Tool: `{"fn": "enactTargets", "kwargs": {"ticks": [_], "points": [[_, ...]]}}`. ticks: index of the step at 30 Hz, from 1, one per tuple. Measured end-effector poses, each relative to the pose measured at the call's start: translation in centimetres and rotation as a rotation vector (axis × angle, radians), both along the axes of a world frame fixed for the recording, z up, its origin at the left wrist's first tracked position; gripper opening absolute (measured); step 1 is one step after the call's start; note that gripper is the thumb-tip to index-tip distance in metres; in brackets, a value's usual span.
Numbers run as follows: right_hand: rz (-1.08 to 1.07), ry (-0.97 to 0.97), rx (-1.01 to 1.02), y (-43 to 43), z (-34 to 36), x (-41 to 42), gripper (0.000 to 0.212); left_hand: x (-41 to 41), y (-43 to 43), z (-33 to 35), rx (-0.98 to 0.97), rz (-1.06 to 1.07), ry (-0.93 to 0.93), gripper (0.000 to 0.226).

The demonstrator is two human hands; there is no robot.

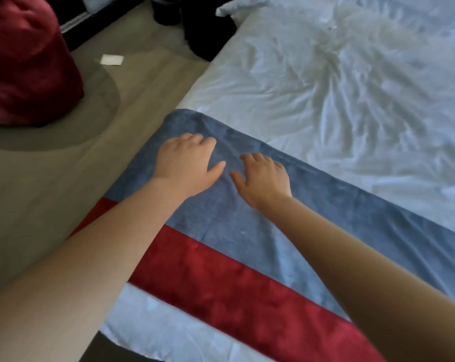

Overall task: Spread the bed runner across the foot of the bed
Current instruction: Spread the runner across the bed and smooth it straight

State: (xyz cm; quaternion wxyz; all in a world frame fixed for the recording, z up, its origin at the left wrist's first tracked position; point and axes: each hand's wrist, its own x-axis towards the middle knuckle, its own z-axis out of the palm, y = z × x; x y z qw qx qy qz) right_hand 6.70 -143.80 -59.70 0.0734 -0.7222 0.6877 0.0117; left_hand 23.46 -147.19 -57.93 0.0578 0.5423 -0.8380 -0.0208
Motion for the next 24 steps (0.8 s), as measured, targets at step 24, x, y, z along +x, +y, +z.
{"fn": "enactTargets", "kwargs": {"ticks": [24], "points": [[-0.338,-0.031,0.023,6.3,-10.2,-34.8,0.035,-34.3,1.5,-11.8,0.139,-0.171,-0.081,0.041]]}}
